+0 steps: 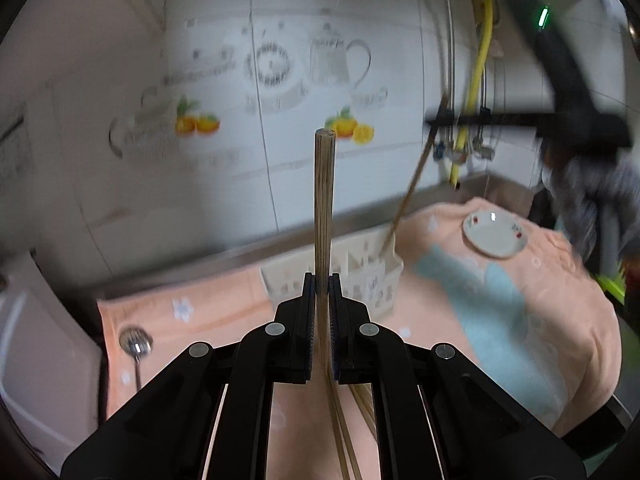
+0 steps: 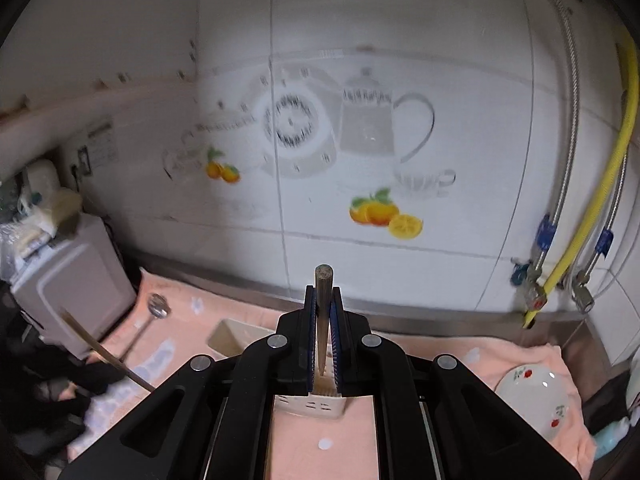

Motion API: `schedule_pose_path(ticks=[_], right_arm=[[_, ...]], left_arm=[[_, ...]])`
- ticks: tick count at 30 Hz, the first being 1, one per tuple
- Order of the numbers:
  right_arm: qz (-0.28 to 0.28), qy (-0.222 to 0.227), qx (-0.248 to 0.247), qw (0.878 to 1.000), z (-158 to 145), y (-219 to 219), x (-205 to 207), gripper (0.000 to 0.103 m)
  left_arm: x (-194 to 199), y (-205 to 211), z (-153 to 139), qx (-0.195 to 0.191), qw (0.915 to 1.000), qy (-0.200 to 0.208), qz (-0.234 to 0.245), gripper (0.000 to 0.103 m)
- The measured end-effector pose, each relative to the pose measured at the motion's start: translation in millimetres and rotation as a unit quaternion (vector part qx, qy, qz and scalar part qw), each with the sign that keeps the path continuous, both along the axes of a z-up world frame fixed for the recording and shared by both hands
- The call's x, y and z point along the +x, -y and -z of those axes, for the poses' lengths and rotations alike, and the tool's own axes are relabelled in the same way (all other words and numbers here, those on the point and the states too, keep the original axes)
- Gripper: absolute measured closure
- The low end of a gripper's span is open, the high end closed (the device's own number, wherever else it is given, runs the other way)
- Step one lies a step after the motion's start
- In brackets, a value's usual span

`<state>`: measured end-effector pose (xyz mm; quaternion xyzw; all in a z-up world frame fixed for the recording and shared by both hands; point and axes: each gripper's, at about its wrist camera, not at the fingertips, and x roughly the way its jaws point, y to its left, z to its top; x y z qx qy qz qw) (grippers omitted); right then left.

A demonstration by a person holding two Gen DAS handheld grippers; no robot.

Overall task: Organize utensils
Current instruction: 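Lift the chopstick with the right tool and carry it over the caddy, then drop the chopstick into the caddy by opening the right tool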

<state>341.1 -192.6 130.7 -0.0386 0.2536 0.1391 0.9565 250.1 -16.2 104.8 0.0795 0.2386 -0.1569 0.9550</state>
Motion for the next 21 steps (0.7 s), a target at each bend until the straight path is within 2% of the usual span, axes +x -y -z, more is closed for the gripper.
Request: schedule_pose_path(ticks=[6,11,21], right_arm=[[-0.002,-0.027,-0.015,1.000,30,-3,11,0.096],[0.001,-0.034,-0.020,0.999,42,-1,15,0.096],[0.000,-0.033,-0.017,0.999,47,5,14,0.096]], left_arm=[[20,10,-37,0.012,0.9983,0.054,-0.016,0.097],[48,13,-41,0.013,0.9967,0.071,-0.037,0.097],[97,-4,10,-0.027,0.9982,-0.016,-0.050,0.097]])
